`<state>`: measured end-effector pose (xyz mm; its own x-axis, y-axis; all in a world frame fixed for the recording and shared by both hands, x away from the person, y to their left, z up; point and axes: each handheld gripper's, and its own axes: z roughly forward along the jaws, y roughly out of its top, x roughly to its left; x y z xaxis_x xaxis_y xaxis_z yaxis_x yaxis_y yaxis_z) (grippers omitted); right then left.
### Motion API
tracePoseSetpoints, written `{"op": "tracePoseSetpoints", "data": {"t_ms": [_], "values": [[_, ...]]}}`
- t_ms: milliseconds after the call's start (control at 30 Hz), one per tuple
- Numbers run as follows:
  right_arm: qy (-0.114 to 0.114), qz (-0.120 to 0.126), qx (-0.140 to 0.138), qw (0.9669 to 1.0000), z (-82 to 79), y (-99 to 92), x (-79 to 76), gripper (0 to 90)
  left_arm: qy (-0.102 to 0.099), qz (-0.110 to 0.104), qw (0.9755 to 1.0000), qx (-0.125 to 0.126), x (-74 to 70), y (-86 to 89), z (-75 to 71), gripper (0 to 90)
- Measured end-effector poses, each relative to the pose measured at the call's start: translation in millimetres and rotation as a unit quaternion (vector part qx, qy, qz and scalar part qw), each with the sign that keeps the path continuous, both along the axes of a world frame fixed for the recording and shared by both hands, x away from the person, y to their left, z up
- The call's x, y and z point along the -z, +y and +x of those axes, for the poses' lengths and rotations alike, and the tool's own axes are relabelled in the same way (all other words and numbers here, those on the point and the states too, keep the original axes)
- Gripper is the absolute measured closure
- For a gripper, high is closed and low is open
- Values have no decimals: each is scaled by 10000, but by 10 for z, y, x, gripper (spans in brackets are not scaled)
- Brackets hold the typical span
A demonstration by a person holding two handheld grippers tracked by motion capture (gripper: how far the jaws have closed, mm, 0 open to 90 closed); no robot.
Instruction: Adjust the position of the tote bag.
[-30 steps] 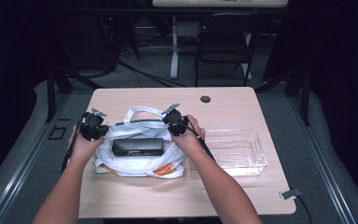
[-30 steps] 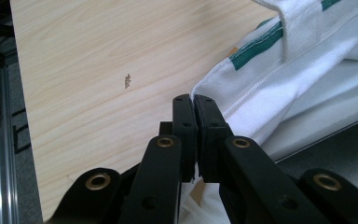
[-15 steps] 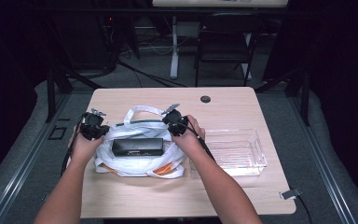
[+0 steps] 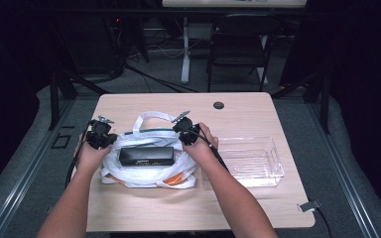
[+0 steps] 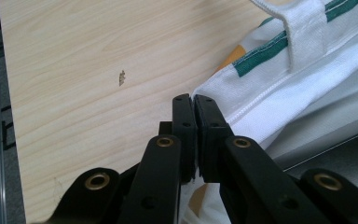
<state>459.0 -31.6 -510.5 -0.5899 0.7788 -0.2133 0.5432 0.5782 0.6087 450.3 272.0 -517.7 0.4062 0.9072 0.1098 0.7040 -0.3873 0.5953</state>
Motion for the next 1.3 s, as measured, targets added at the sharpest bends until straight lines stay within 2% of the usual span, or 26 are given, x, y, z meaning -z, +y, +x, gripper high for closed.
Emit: {"op": "tracePoseSetpoints", "data": {"t_ms": [267,367,633,733,800,833,867,900,1000,1100,1167,1233,1300], "values": [[17,-17,4,10000,5,14,26,826,-10,-6,10000,3,2,-3,-4,877],[59,-108,-18,9999,7,18,24,826,-11,0,10000,11,5,-3,-4,876],[30,-46,1,10000,4,29,41,825,-10,-30,10000,28,14,4,-4,862],[31,-72,1,10000,3,26,31,823,-14,-28,10000,52,2,12,-11,839],[12,10,26,10000,-4,28,32,823,-13,-18,10000,77,-7,20,-15,808],[52,-109,-17,9999,-4,19,8,822,-26,-17,10000,93,-21,28,-26,801],[52,-109,-17,9999,-4,19,8,822,-26,-17,10000,93,-21,28,-26,790],[26,-39,0,10000,-3,18,16,822,-79,5,9999,75,-41,30,-41,778],[29,-44,1,10000,-3,18,15,821,-118,-36,9999,119,-75,42,-58,755],[30,-57,13,10000,-7,15,10,820,-248,-18,9996,150,-122,52,-84,674],[32,-45,8,10000,-7,14,10,819,-346,-73,9991,223,-160,61,-108,658],[27,-32,2,10000,-9,12,5,815,-493,-26,9980,390,-244,56,-158,613],[23,-35,1,10000,-12,10,-1,811,-527,-28,9977,421,-274,51,-177,606]]}}
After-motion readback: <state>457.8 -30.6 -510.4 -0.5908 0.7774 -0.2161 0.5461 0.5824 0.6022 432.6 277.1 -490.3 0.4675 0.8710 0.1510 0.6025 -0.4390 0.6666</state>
